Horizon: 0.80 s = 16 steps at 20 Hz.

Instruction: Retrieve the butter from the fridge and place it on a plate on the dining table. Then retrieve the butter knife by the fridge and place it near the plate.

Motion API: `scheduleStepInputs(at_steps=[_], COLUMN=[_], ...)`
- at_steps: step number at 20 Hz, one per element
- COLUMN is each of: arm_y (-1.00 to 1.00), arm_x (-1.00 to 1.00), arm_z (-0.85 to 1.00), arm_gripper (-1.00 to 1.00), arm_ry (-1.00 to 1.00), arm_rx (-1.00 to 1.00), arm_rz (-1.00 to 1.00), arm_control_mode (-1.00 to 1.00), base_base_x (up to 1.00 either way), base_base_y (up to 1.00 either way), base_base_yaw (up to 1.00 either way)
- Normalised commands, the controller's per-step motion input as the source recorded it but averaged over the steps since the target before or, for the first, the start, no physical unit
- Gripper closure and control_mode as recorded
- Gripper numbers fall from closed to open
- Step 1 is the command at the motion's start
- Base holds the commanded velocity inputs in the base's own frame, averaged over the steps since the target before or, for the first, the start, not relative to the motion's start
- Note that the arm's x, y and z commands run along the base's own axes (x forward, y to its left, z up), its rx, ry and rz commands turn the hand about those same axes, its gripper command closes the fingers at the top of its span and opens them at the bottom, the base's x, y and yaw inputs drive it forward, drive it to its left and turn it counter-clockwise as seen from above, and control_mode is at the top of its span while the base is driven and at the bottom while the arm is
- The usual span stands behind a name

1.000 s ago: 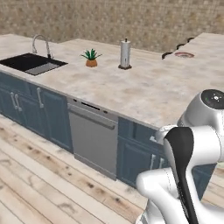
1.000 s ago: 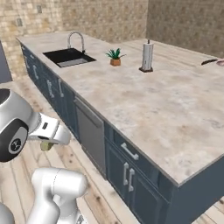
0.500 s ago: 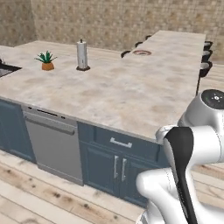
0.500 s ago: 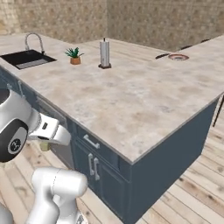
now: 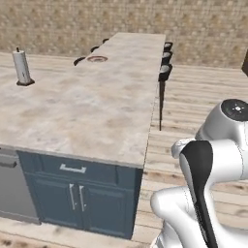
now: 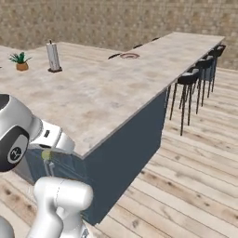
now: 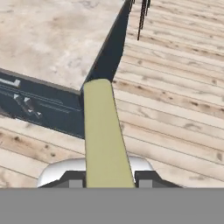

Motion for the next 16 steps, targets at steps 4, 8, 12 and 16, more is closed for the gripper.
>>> scheduleStepInputs(at_steps=[4,8,12,16], arm_y=[0.0,0.0,0.0,0.0], arm_x=[0.0,0.0,0.0,0.0], arm_z=[0.0,0.0,0.0,0.0], arm_gripper=[1.0,1.0,1.0,1.0], arm_ry=[0.0,0.0,0.0,0.0], arm_rx=[0.0,0.0,0.0,0.0], arm_rz=[0.0,0.0,0.0,0.0], arm_control_mode=[1.0,1.0,1.0,1.0], base_base_x=[0.03,0.24,0.51,0.98], base_base_y=[-1.0,-0.88,-0.38,-0.03], base_base_yaw=[-0.56,-0.59,-0.5,-0.39])
